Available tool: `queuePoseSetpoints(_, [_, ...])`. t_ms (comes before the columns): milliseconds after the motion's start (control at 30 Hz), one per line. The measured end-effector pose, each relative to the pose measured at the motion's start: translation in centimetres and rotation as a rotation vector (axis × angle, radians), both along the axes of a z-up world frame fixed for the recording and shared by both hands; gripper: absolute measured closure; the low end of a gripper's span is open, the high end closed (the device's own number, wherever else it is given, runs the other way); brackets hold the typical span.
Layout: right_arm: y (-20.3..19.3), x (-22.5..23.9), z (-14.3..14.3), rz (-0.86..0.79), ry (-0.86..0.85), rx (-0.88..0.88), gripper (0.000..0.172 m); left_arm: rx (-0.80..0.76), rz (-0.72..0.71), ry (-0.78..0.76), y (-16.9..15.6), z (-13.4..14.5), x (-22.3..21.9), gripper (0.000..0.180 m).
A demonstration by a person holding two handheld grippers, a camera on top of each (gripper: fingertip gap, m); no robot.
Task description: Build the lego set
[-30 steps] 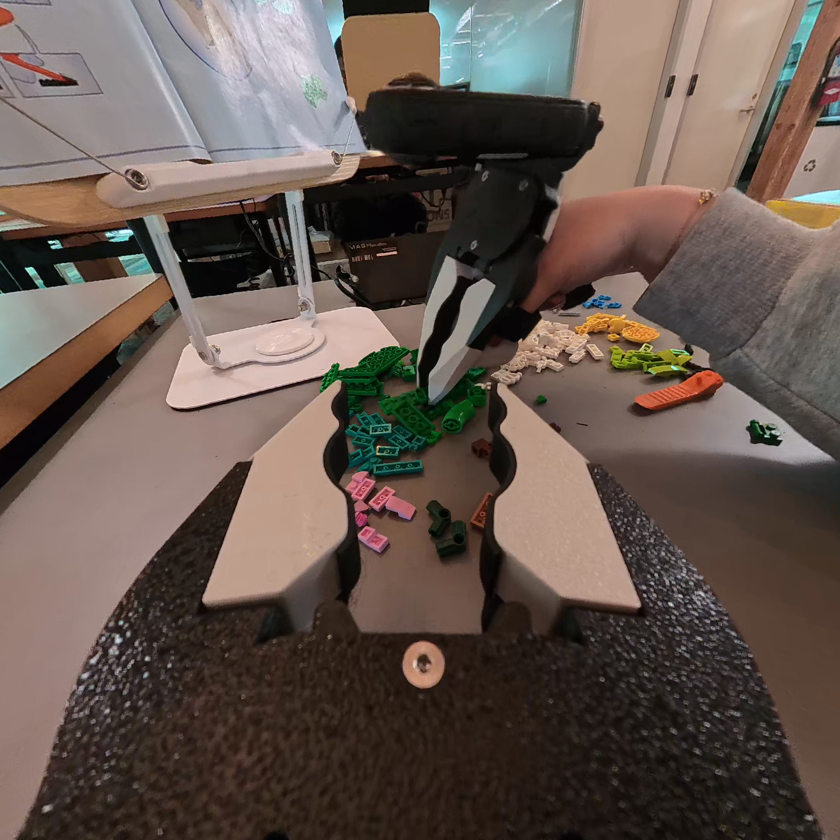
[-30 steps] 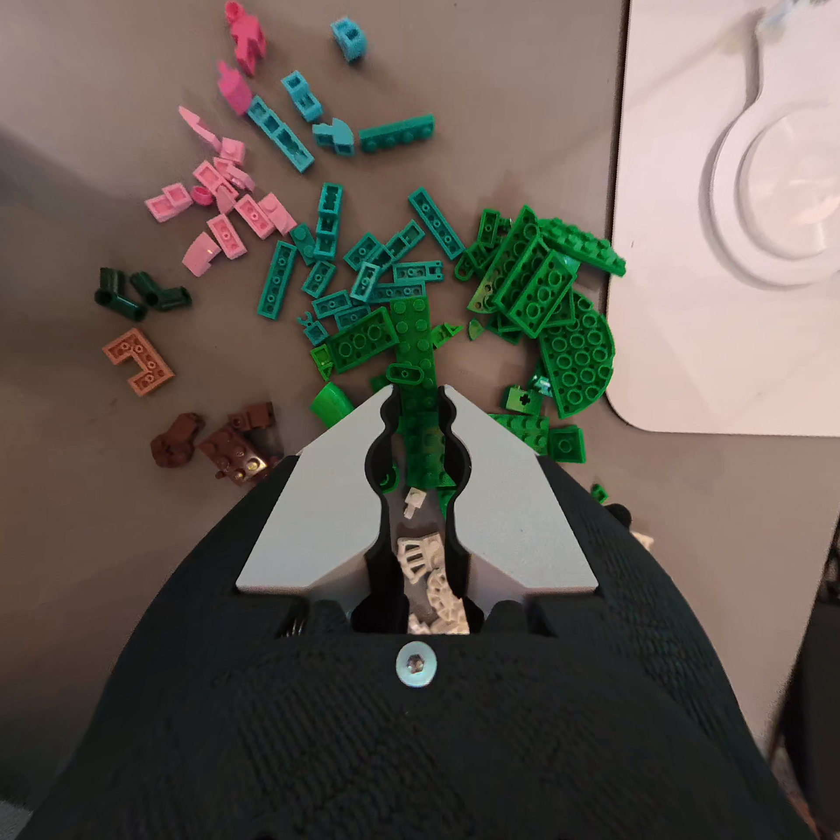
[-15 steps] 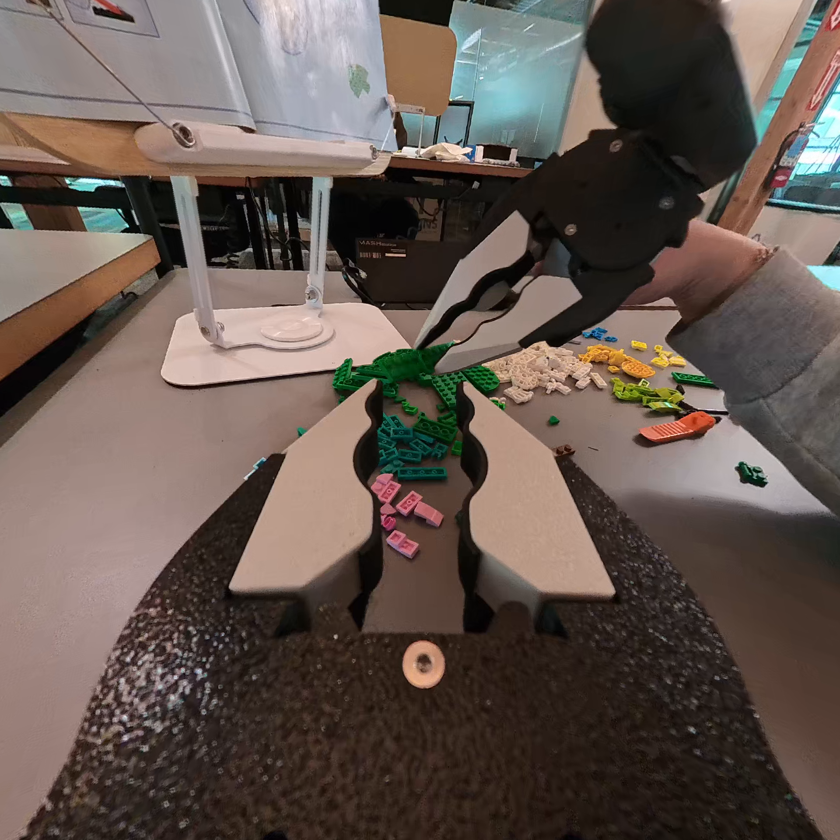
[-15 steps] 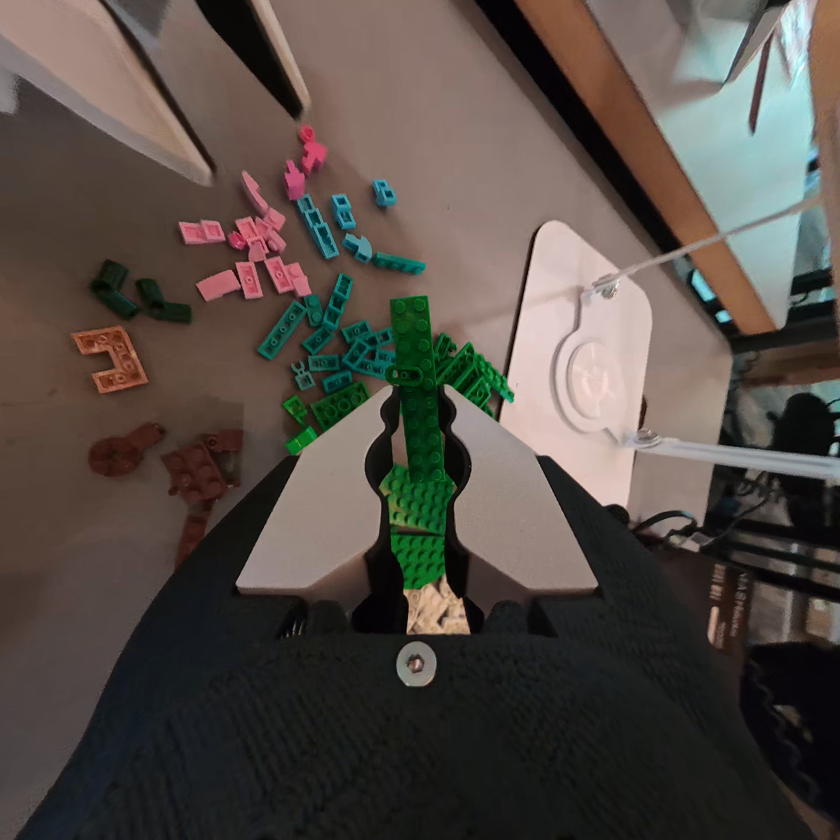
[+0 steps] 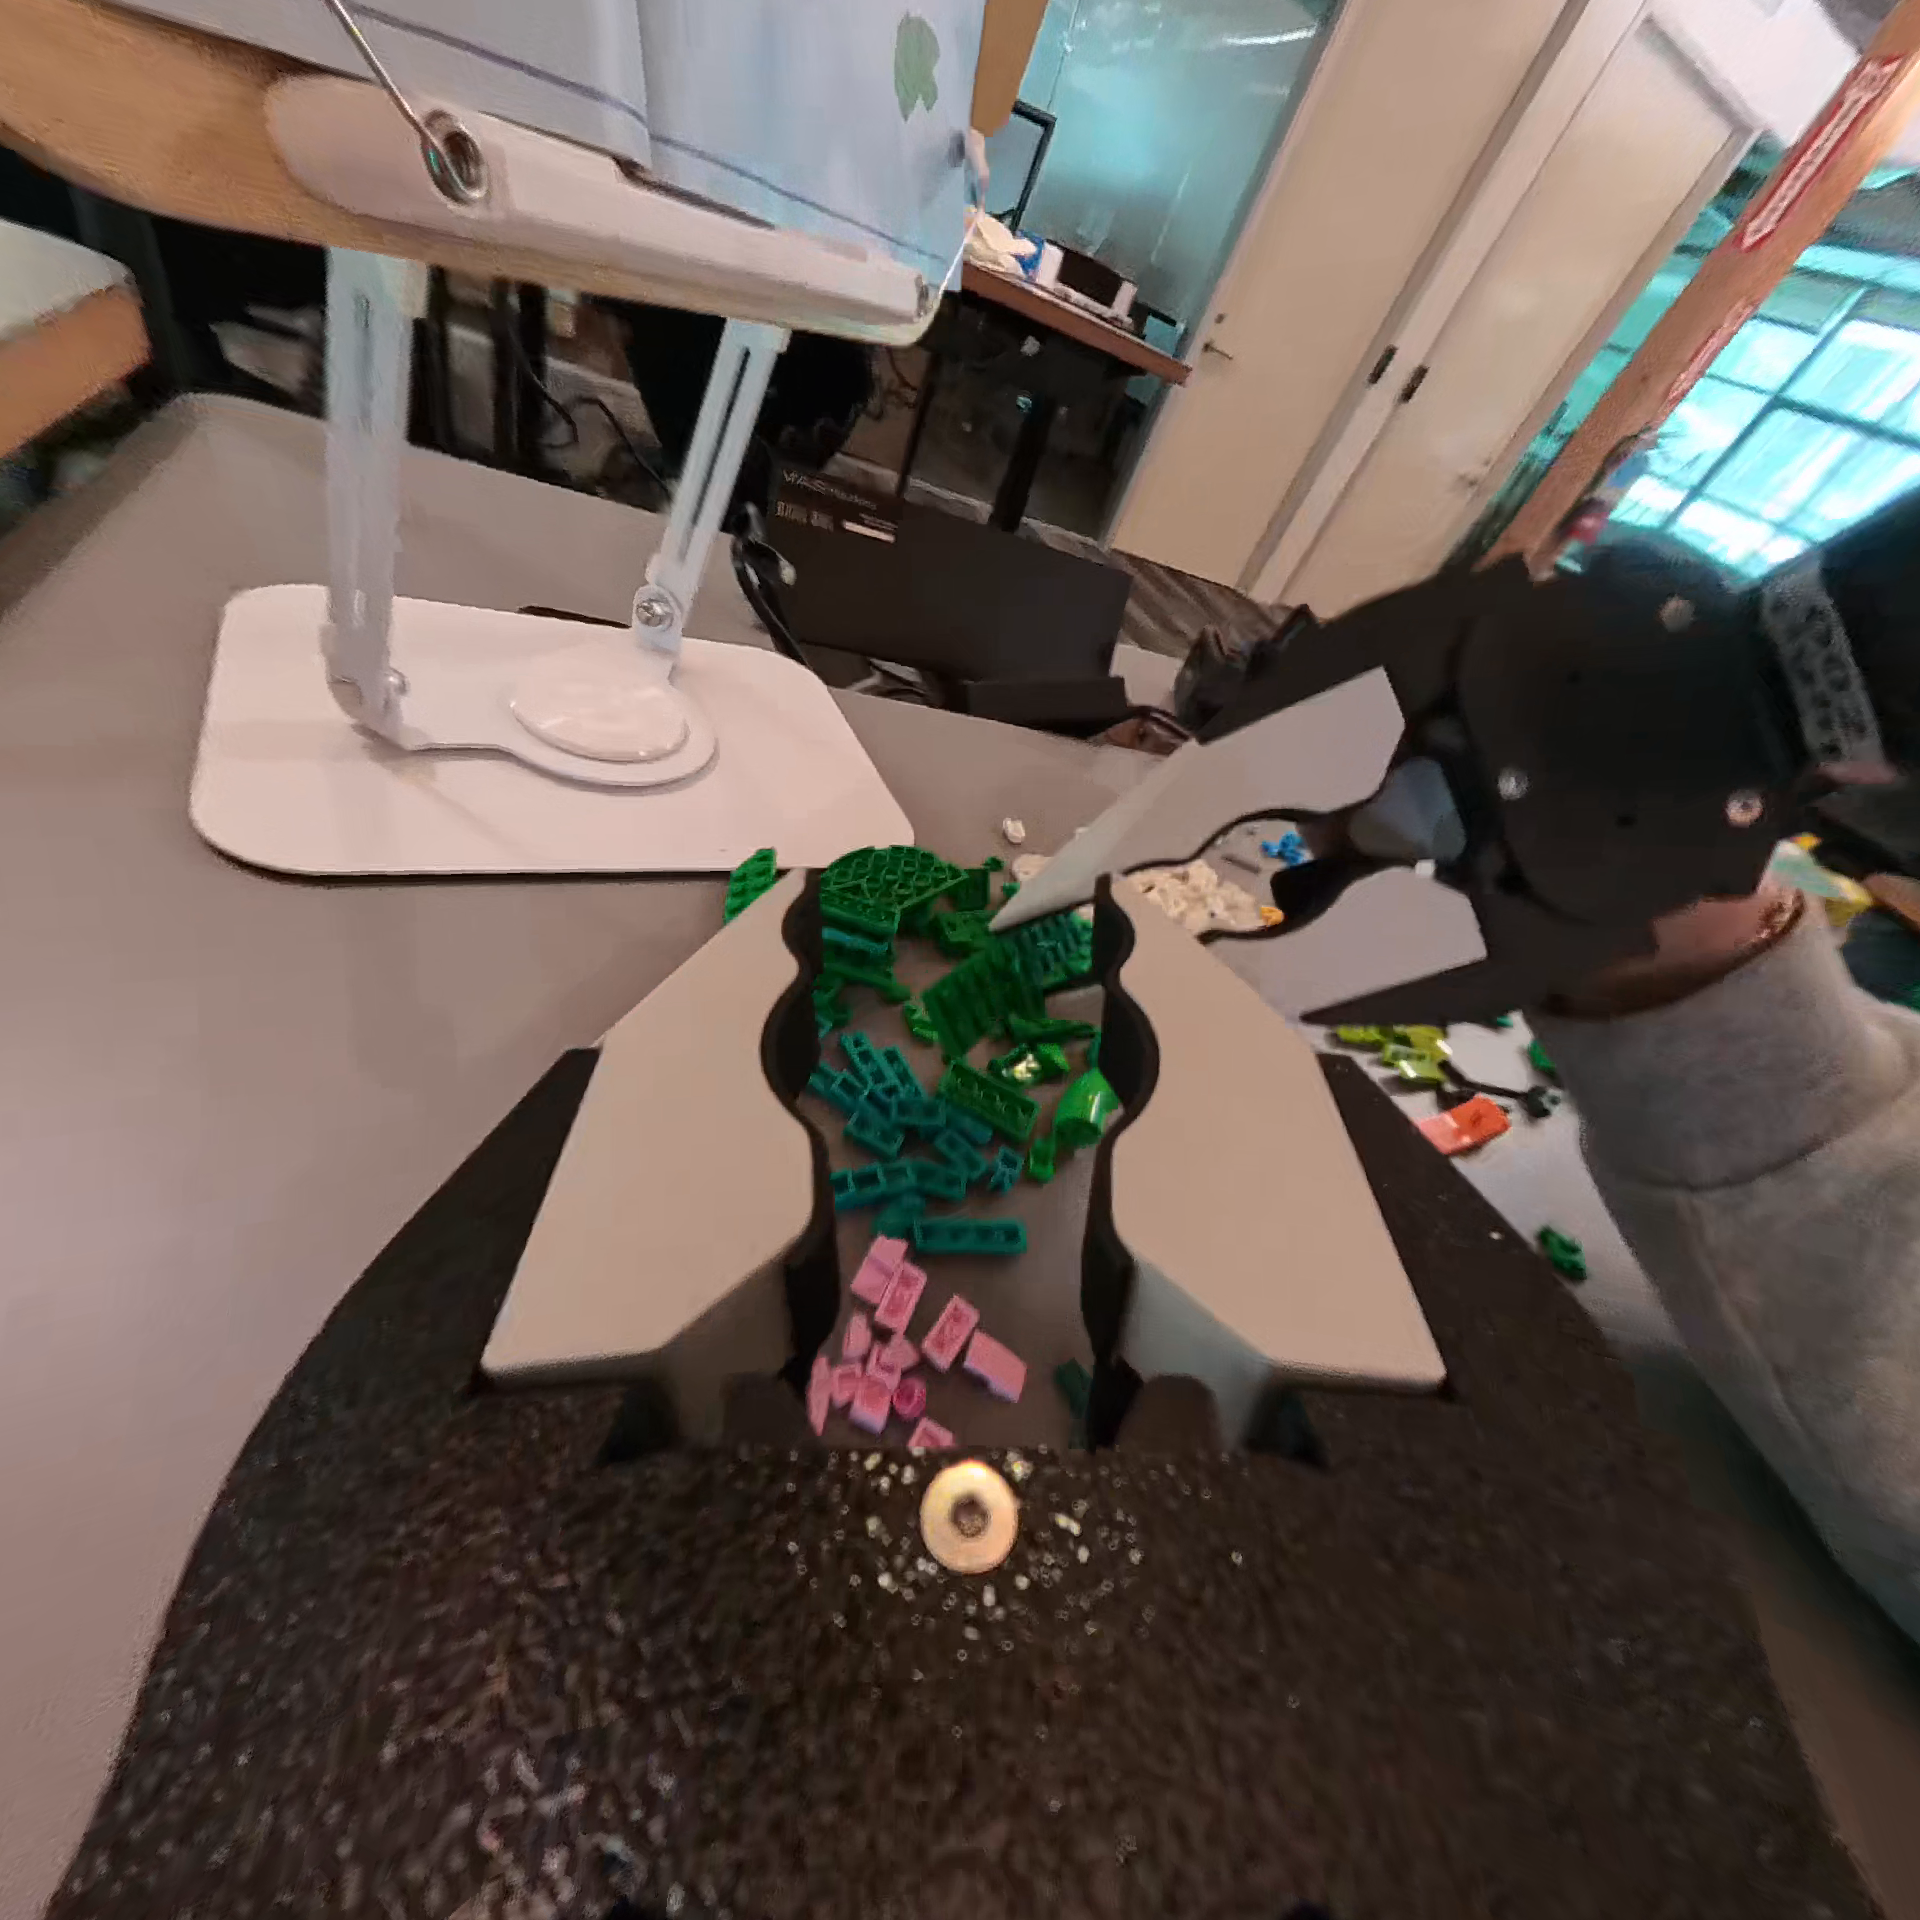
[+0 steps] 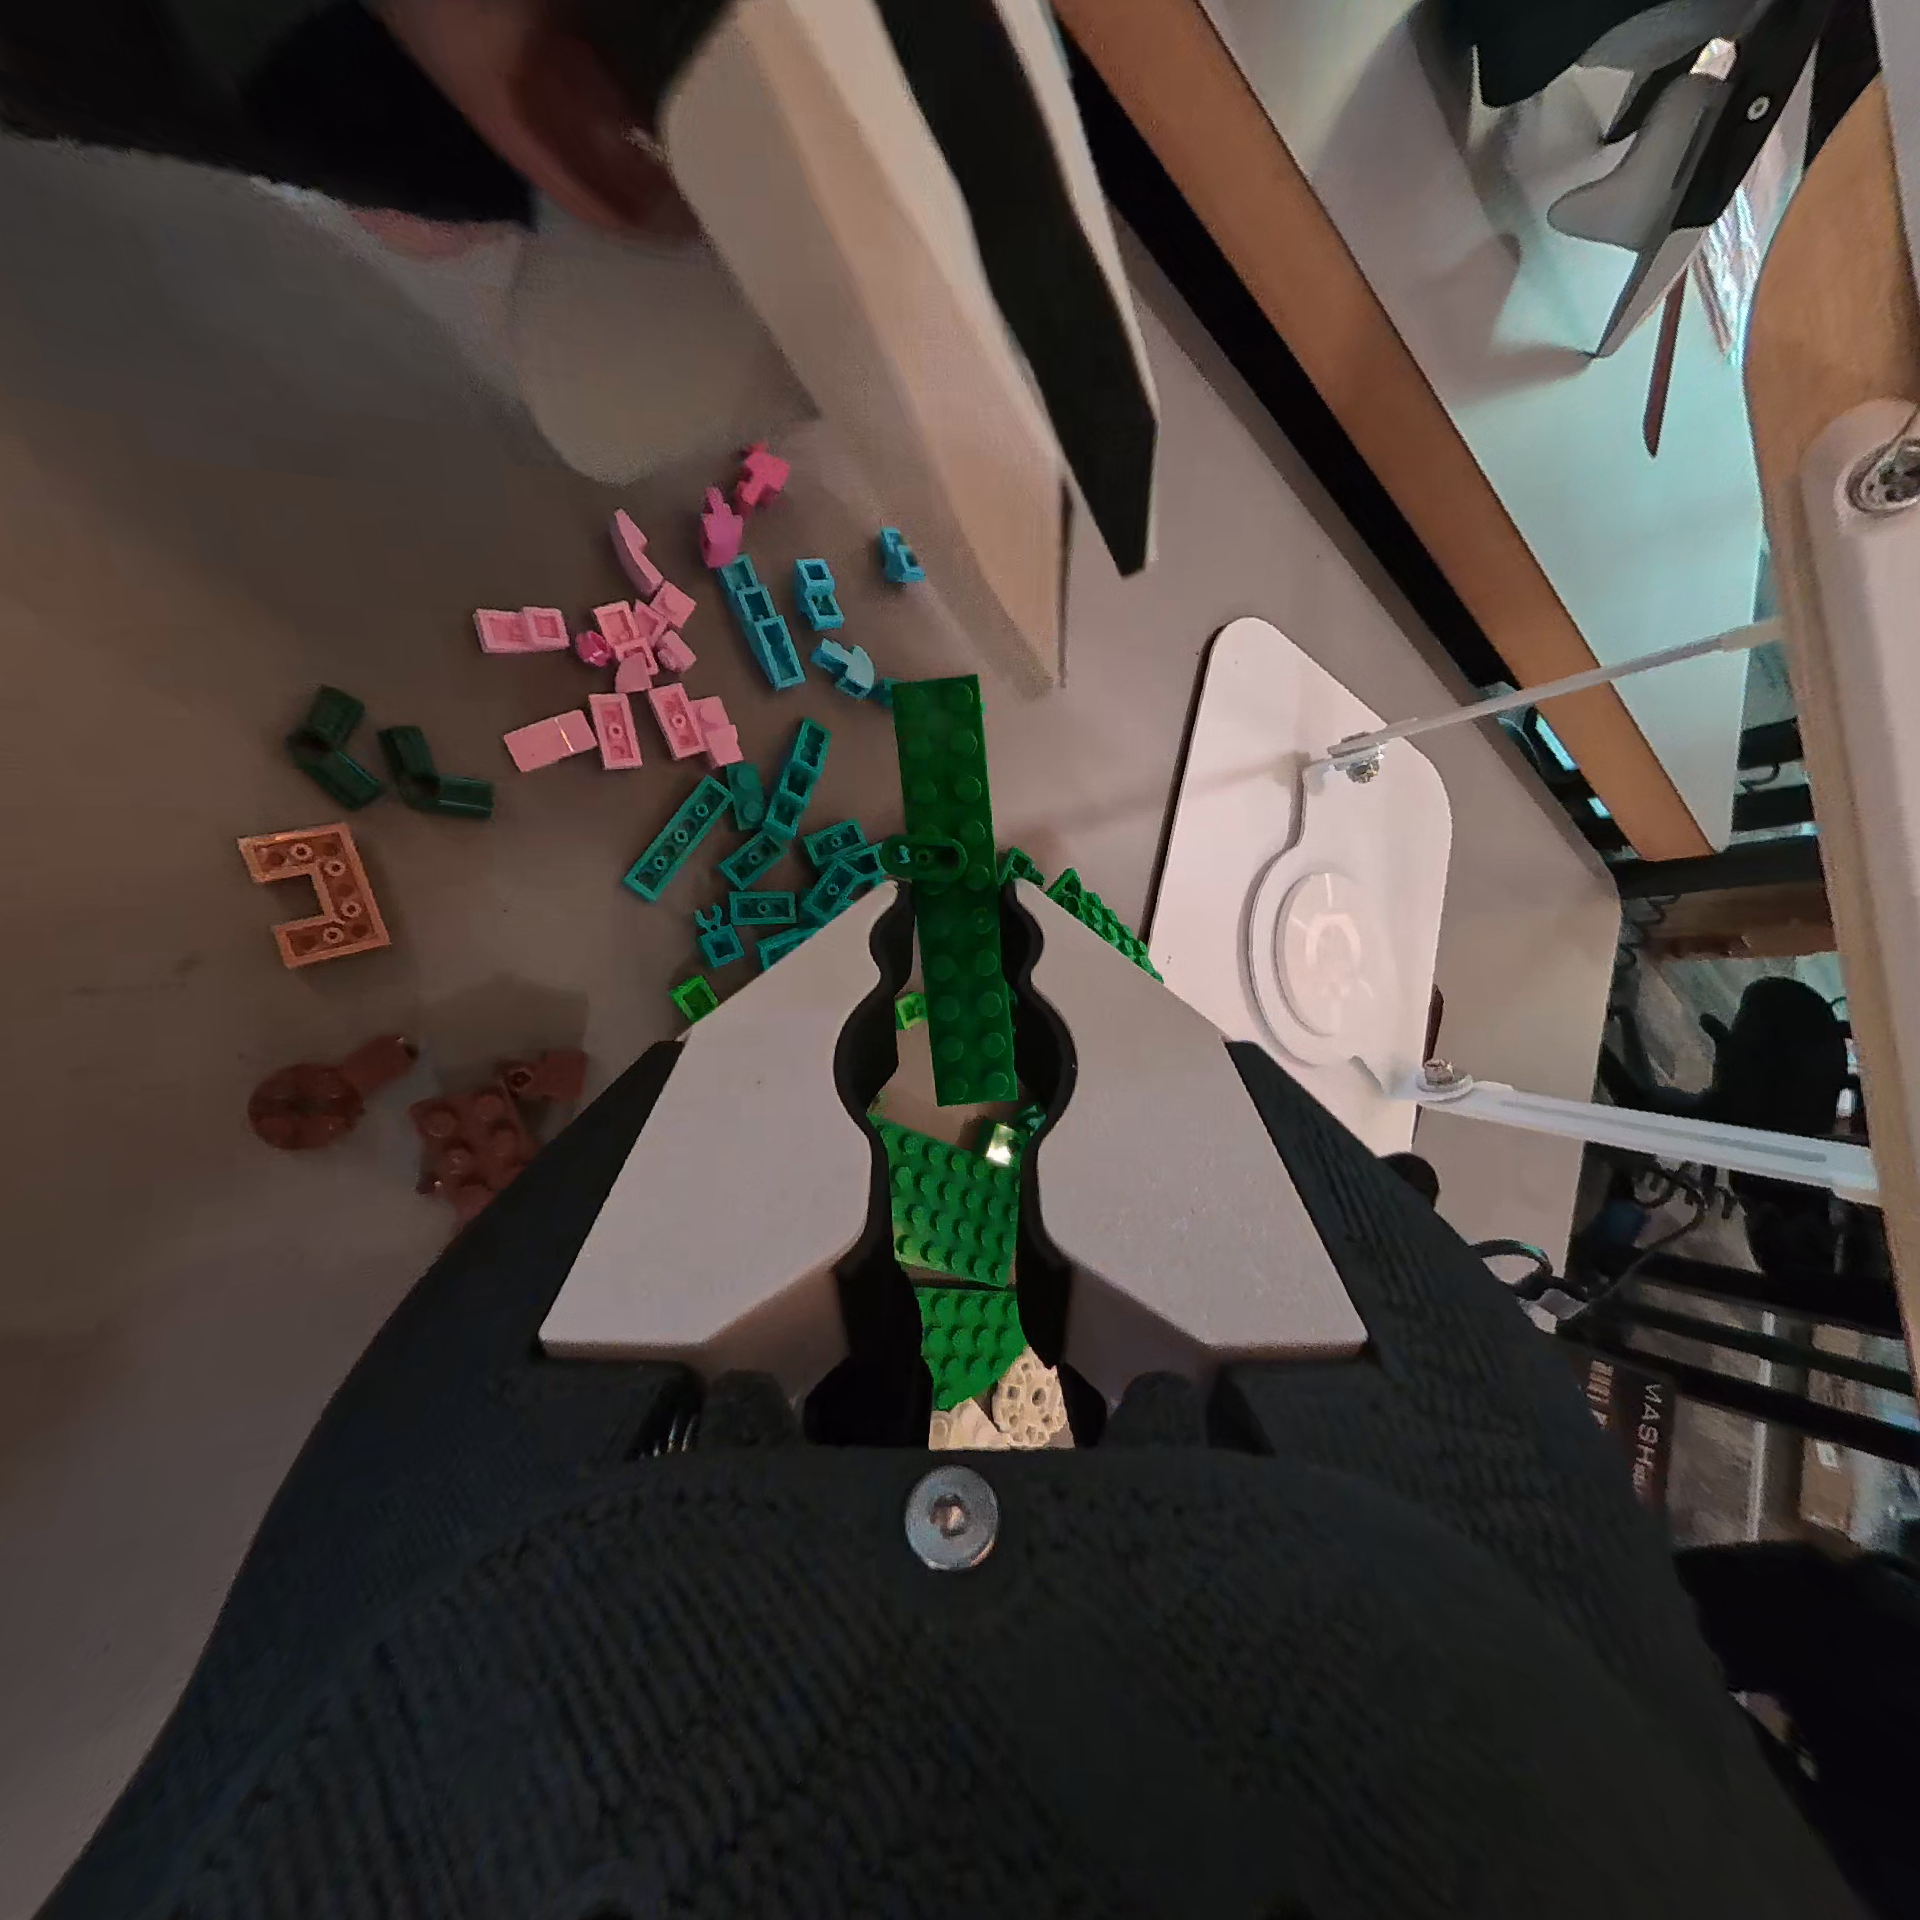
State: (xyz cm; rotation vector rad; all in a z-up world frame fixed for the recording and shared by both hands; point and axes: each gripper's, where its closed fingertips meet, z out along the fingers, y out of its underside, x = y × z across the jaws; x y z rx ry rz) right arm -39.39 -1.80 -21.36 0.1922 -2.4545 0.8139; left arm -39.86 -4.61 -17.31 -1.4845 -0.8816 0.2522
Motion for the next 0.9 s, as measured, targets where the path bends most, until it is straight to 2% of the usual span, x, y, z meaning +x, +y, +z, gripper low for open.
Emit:
queuePoseSetpoints(133, [0.6, -0.7, 0.2, -0.025, 0.007, -0.022, 0.156, -0.032, -0.067, -0.122, 0.9, -0.9, -2.4, 0.101])
queuePoseSetpoints(200, [1.0, -0.9, 0.2, -0.036, 0.007, -0.034, 0.156, -0.012, -0.08, -0.124, 1.0, -0.8, -3.2, 0.102])
queuePoseSetpoints(300, [1.5, -1.1, 0.2, -0.051, -0.007, -0.048, 0.157, 0.067, -0.13, -0.107, 1.1, -0.8, -2.9, 0.112])
queuePoseSetpoints(433, [2.5, -1.3, -1.5, -0.101, -0.099, -0.011, 0.156, 0.035, -0.08, -0.094, -0.8, -2.0, -3.1, 0.118])
queuePoseSetpoints(533, [1.9, -1.3, -1.7, -0.079, -0.089, -0.024, 0.156, 0.108, -0.14, -0.176, -0.6, -2.1, -2.5, 0.122])
queuePoseSetpoints(667, [0.3, -0.7, -0.8, -0.023, -0.057, -0.061, 0.156, 0.039, -0.224, -0.263, 0.6, -4.1, -1.6, 0.127])
queuePoseSetpoints(800, [0.0, -0.7, -0.8, -0.012, -0.035, -0.052, 0.156, 0.098, -0.347, -0.32, 1.9, -4.1, -0.1, 0.152])
queuePoseSetpoints(867, [0.0, -0.8, -0.9, -0.011, -0.036, -0.053, 0.156, 0.095, -0.373, -0.327, 2.0, -4.3, 0.2, 0.175])
queuePoseSetpoints(900, [0.0, -0.8, -1.0, -0.012, -0.039, -0.05, 0.156, 0.103, -0.38, -0.334, 2.1, -4.2, 0.3, 0.176])
